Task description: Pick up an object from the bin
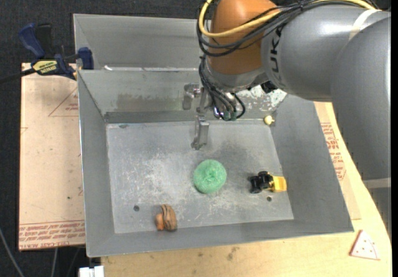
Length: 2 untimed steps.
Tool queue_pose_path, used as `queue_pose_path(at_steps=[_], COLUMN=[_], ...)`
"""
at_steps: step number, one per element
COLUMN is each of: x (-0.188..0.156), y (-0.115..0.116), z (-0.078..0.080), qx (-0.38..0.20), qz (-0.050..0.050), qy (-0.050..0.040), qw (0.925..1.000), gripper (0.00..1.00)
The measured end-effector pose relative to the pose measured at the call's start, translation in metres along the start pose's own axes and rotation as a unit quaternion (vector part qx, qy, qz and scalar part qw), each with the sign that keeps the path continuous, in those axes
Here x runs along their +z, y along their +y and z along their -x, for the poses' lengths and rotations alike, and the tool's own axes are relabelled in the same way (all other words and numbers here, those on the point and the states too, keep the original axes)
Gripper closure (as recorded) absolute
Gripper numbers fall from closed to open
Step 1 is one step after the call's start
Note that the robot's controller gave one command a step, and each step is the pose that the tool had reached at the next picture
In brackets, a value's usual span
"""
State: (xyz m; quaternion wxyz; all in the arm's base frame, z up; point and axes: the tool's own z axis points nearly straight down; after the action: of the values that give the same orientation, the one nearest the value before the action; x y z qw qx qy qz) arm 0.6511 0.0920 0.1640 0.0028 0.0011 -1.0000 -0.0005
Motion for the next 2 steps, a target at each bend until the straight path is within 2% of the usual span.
queue_pose_path(at_steps=[1,2], x=[-0.005,0.035], y=[0.000,-0.027], z=[0.001,-0.023], qx=[0.001,-0.035], qz=[0.000,0.000], qy=[-0.0037,-0.0063], qw=[1.0000,0.9994], gripper=[0.00,0.00])
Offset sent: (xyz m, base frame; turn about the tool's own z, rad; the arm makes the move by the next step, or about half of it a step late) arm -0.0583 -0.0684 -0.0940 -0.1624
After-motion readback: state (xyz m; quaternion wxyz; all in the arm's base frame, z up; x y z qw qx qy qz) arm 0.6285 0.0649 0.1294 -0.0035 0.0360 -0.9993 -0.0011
